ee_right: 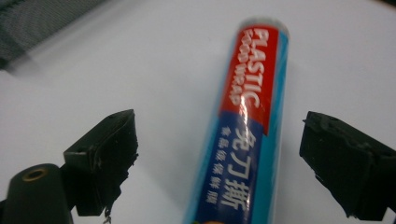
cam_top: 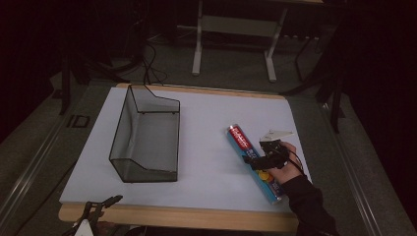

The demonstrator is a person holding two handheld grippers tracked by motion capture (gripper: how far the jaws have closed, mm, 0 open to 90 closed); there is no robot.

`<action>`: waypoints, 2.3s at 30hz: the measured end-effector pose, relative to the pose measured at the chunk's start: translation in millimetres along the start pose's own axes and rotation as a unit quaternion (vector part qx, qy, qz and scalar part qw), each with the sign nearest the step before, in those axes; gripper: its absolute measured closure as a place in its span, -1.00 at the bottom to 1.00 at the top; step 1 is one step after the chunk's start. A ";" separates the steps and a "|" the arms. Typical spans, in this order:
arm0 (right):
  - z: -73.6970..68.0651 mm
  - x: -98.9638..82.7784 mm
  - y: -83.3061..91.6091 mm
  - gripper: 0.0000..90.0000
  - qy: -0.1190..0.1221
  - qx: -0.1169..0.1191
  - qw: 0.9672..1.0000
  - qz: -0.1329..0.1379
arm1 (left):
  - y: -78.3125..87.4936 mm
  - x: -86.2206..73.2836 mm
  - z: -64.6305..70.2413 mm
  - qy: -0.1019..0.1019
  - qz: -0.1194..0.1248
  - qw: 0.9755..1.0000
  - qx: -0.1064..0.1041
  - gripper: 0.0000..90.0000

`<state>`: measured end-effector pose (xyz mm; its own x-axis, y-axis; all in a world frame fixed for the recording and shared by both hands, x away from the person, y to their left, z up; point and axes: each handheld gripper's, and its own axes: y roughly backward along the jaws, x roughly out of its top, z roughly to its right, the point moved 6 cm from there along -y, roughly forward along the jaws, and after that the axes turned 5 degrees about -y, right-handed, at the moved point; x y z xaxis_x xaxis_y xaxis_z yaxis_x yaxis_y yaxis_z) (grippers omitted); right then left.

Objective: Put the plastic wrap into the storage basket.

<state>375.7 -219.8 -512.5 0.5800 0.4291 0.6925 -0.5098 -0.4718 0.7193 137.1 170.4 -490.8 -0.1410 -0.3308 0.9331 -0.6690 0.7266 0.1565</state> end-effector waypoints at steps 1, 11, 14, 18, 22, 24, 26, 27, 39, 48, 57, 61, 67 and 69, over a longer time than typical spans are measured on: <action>3.1 -2.4 -4.6 -0.75 -0.010 0.001 1.000 -0.014 | -0.1 0.0 -0.1 0.002 0.000 1.000 0.000 -1.00; 11.3 -10.1 -27.0 -0.72 -0.032 -0.004 0.997 -0.073 | 0.1 0.3 -0.3 0.004 0.002 1.000 0.000 -1.00; 12.8 -11.6 -30.9 -0.69 -0.035 -0.008 0.996 -0.086 | 0.4 0.0 -0.9 0.002 0.001 1.000 0.003 -1.00; 17.9 -15.4 -40.5 -0.62 -0.046 -0.024 0.990 -0.131 | 0.2 0.0 -0.6 0.002 0.001 1.000 0.002 -1.00; 18.7 -16.6 -45.4 -0.49 -0.051 -0.033 0.986 -0.155 | -0.1 -0.1 -0.5 0.003 0.000 1.000 0.001 -1.00; 19.0 -16.8 -47.5 -0.49 -0.060 -0.038 0.984 -0.166 | 0.0 0.1 -0.5 0.004 0.001 1.000 0.001 -1.00; 19.1 -16.8 -49.5 -0.49 -0.062 -0.045 0.981 -0.175 | 0.0 0.1 -0.5 0.003 0.001 1.000 0.001 -1.00; 19.1 -16.8 -49.5 -0.49 -0.062 -0.045 0.981 -0.175 | 0.0 0.0 -0.5 0.003 0.001 1.000 0.001 -1.00; 11.3 -18.1 -63.7 -0.36 -0.065 -0.055 0.969 -0.232 | -0.4 -0.7 -0.1 0.001 -0.002 1.000 0.002 -1.00; 9.2 -9.4 -57.9 -0.31 -0.087 -0.065 0.968 -0.225 | -1.0 -1.3 -0.4 0.001 -0.004 1.000 0.002 -1.00; 4.4 24.4 -37.6 -0.30 -0.088 -0.066 0.980 -0.166 | -0.9 -1.1 -0.1 -0.001 -0.004 1.000 0.001 -1.00; 0.3 44.5 -28.3 -0.30 -0.090 -0.064 0.985 -0.134 | -0.8 -1.1 -0.3 -0.001 -0.003 1.000 0.002 -1.00; -9.8 68.8 -22.1 -0.30 -0.085 -0.056 0.990 -0.097 | -0.4 -0.9 -0.1 -0.002 -0.003 1.000 0.001 -1.00; -12.3 72.4 -21.2 -0.30 -0.085 -0.053 0.991 -0.091 | -0.2 -0.9 -0.3 -0.001 -0.002 1.000 0.002 -1.00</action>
<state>420.6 -169.3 -477.0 0.7626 0.3585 0.5384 -0.4463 -0.3109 0.8391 137.6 170.7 -491.5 -0.1389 -0.3353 0.9318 -0.6727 0.7224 0.1597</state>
